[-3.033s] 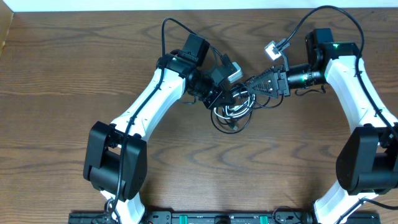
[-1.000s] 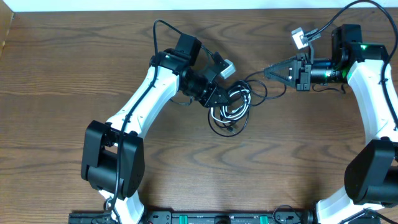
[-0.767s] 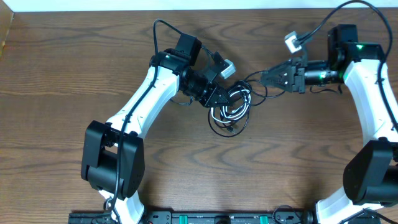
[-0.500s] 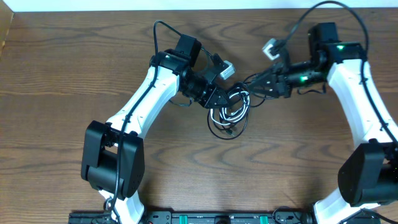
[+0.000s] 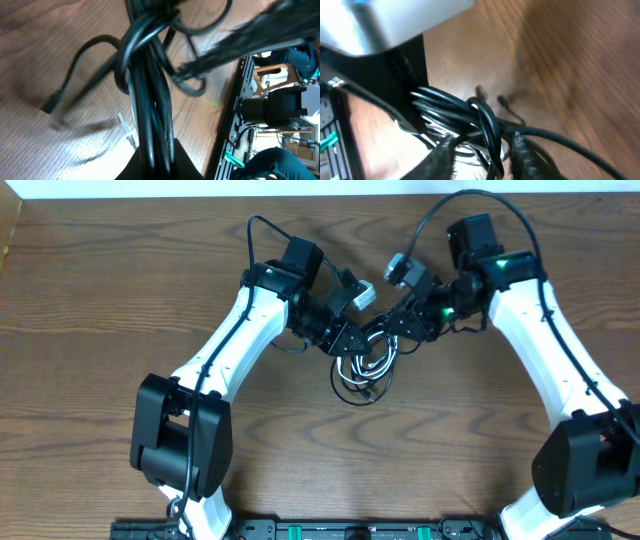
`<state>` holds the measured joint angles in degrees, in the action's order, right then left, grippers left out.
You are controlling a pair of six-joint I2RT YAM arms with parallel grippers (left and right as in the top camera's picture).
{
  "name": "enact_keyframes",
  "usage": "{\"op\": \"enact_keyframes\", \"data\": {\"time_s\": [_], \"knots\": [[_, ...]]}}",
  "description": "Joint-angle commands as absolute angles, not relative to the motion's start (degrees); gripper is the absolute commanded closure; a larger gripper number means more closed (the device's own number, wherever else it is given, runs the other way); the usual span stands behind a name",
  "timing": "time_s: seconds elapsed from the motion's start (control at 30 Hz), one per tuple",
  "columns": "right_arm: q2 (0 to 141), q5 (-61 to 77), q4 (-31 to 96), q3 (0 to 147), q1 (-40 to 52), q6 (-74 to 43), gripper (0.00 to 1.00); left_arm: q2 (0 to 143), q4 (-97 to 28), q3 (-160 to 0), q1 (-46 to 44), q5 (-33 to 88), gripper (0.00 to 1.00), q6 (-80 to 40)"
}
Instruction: Untangle cables
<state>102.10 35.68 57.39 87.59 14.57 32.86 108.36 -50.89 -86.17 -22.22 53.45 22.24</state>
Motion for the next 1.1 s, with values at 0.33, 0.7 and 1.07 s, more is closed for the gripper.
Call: {"op": "enact_keyframes", "data": {"time_s": [0.33,0.7,1.07], "knots": [[101.3,29.5,56.8,88.4,16.1,26.6,0.99,108.6,-51.0,-86.5,-22.1,55.0,0.93,18.0],[97.8,37.6,55.1,89.6,14.6,26.6,0.99,108.6,-50.9,-86.5,-22.1,54.8,0.93,12.3],[83.6,40.7,55.6,89.6,9.8,27.2,0.99,108.6,-50.1,-86.5,-22.1,54.8,0.93,12.1]]}}
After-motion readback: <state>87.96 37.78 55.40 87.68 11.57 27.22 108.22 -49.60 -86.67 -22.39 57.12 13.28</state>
